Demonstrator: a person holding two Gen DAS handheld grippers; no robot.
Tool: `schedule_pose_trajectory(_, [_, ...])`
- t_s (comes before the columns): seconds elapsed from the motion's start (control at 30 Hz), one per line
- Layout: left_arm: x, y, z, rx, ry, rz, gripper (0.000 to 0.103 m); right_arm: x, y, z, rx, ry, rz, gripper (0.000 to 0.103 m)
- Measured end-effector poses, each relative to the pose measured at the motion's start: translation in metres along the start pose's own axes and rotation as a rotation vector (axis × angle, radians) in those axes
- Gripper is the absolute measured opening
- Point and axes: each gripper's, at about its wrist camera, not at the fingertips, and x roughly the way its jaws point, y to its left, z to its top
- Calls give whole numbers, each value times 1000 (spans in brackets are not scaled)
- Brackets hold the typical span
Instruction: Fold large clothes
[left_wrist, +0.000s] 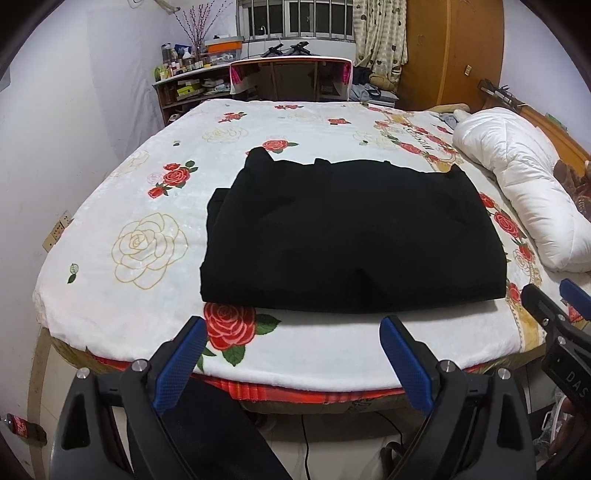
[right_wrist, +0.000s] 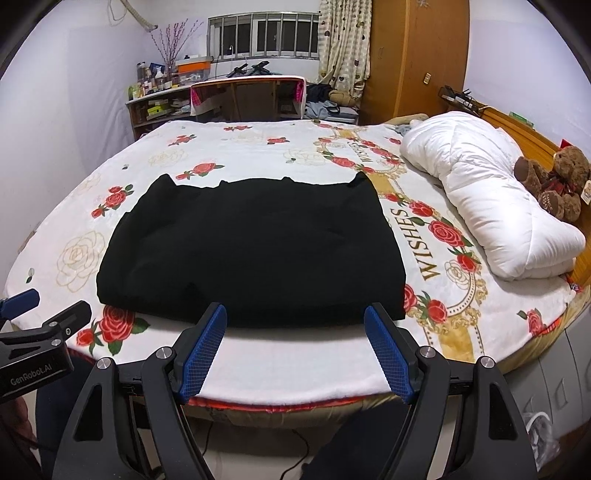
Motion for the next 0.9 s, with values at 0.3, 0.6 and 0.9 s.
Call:
schedule_pose_trajectory(0.3, [-1, -1, -3, -23, 6, -25, 96, 1, -2, -1, 8, 5, 2, 77])
schedule_pose_trajectory(0.6, [-3, -3, -4, -1, 3, 16, 96, 1, 0, -2, 10, 8, 3, 77])
schedule_pose_trajectory(0.9, [-3, -2, -4, -6, 5, 19, 96, 1, -1, -3, 8, 9, 4, 77])
